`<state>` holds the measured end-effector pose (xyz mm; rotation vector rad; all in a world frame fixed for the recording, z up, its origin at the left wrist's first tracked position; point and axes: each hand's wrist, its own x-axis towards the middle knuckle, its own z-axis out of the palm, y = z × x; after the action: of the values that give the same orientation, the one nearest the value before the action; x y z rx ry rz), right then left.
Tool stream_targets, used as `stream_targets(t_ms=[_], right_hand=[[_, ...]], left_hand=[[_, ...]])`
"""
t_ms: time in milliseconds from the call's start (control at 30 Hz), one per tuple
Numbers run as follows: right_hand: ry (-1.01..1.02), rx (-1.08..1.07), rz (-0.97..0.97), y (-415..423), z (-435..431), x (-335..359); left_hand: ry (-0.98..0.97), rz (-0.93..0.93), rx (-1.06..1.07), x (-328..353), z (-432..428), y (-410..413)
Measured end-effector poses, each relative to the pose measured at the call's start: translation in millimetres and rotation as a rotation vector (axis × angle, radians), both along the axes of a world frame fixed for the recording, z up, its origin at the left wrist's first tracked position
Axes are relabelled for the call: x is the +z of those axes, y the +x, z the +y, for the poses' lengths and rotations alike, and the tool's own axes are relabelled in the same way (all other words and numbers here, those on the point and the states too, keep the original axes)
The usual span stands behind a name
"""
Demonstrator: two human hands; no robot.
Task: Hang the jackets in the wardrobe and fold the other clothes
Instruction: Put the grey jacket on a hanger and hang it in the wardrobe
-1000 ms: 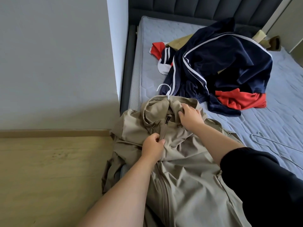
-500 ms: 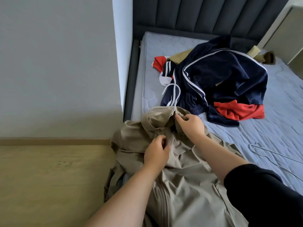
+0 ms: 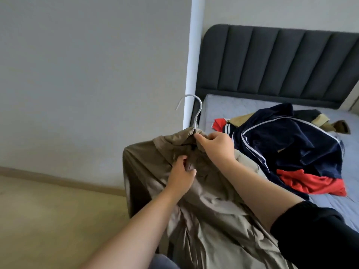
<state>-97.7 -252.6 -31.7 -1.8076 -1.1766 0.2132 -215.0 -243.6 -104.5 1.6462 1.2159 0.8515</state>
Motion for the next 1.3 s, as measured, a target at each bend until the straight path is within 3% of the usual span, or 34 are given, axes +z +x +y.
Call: stream_targets(t_ms=[200, 467, 667, 767, 800, 900, 967, 1033, 1067, 1133, 1233, 1300], right_hand=[[0.210, 0.132, -0.055, -80.2, 13.9, 108.0], [0.378, 0.261, -0.230, -182.6, 27.4, 207.6], [0.473, 0.186, 0.089, -227.8, 51.3, 265.4], [0.467, 0.210, 0.147, -245.9, 60.7, 276.8], [0.448, 0.233, 0.152, -252.1, 63.2, 277.8], [0.325, 0.347, 0.140, -270.1, 68.9, 270.0], [0.252, 0.416, 0.134, -282.5, 70.2, 257.1], [0.225, 0.484, 0.145, -295.2, 70.5, 244.1], [0.224, 0.523, 0.156, -301.7, 71.0, 238.8], [0.224, 0.599, 0.179, -314.5, 70.1, 232.2], [0.254, 0.728, 0.196, -334.5, 63.5, 228.5], [0.280, 0.790, 0.174, -344.9, 59.7, 229.3]], left_hand=[[0.207, -0.087, 0.293, 97.7, 17.3, -70.6], [0.453, -0.026, 0.455, 203.1, 24.9, -180.2], [0.711, -0.045, 0.586, 266.6, 18.4, -234.4], [0.724, -0.026, 0.623, 260.4, 12.2, -251.9], [0.668, 0.027, 0.593, 252.6, 9.6, -259.4], [0.464, 0.415, 0.418, 233.0, 0.5, -294.1], [0.711, 0.570, 0.471, 234.4, -9.6, -324.3], [1.079, 0.593, 0.706, 246.2, -14.8, -355.0], [1.159, 0.606, 0.837, 255.7, -17.6, -368.4], [1.021, 0.744, 0.916, 274.7, -18.4, -392.4], [0.728, 0.974, 0.748, 289.9, -16.4, -417.8], [0.726, 0.978, 0.705, 290.9, -20.6, -428.6]])
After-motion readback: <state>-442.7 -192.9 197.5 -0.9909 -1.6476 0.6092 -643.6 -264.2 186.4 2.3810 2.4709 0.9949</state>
